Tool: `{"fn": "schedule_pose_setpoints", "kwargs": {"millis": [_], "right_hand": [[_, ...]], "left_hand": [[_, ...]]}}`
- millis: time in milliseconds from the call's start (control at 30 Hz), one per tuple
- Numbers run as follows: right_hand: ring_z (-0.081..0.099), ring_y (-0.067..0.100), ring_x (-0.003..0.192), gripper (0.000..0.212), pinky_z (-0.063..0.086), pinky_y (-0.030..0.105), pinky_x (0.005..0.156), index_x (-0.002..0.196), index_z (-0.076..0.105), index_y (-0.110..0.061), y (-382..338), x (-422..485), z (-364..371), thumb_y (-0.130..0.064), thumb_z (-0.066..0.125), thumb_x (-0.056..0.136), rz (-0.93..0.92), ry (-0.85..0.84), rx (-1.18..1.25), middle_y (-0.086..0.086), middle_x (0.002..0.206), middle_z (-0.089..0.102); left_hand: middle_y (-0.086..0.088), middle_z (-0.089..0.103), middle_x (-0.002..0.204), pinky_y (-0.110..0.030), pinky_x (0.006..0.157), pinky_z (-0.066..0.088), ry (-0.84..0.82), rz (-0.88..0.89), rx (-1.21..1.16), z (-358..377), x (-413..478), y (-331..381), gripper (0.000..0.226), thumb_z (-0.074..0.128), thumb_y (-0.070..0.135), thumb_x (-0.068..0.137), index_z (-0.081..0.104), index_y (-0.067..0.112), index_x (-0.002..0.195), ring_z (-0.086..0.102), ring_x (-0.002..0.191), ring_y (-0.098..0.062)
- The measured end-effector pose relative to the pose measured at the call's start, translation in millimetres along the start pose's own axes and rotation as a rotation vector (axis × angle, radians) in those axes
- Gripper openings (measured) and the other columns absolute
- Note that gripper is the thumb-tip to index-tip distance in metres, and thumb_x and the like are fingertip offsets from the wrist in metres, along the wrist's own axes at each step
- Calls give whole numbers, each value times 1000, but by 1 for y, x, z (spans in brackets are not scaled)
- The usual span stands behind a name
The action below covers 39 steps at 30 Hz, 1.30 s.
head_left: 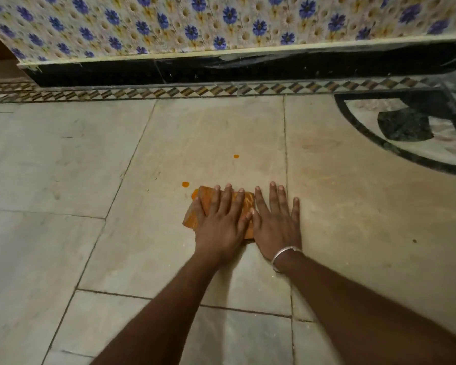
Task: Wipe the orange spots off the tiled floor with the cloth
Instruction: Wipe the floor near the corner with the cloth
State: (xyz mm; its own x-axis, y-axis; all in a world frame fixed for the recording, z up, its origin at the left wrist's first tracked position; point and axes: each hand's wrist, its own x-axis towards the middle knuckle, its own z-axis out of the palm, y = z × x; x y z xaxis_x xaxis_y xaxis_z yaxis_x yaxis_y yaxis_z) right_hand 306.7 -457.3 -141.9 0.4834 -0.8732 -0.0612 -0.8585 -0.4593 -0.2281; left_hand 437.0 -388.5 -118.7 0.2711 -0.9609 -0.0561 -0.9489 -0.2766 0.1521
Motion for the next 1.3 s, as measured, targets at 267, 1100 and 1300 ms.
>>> {"fn": "schedule_pose_setpoints", "kwargs": {"millis": [267, 1100, 1300], "right_hand": [[7, 28, 155, 63, 7, 57, 123, 160, 17, -26, 0, 1, 7, -52, 15, 102, 16, 79, -9, 11, 167, 11], [9, 28, 155, 62, 7, 56, 123, 159, 20, -24, -2, 1, 11, -45, 19, 101, 35, 115, -17, 10, 167, 13], [7, 28, 155, 63, 5, 56, 123, 160, 16, -25, 0, 2, 10, -45, 17, 101, 27, 104, -37, 11, 168, 10]], "left_hand": [[0, 9, 175, -63, 125, 0, 25, 67, 60, 8, 55, -31, 66, 10, 61, 104, 6, 38, 166, 0, 162, -23], [-11, 10, 174, -69, 123, 5, 106, -526, -47, 12, 20, -47, 72, 11, 61, 103, 6, 27, 167, 3, 161, -33], [-8, 1, 175, -68, 124, 1, 26, -283, 15, 15, 35, -2, 74, 12, 65, 103, -1, 28, 166, -6, 161, -32]]}}
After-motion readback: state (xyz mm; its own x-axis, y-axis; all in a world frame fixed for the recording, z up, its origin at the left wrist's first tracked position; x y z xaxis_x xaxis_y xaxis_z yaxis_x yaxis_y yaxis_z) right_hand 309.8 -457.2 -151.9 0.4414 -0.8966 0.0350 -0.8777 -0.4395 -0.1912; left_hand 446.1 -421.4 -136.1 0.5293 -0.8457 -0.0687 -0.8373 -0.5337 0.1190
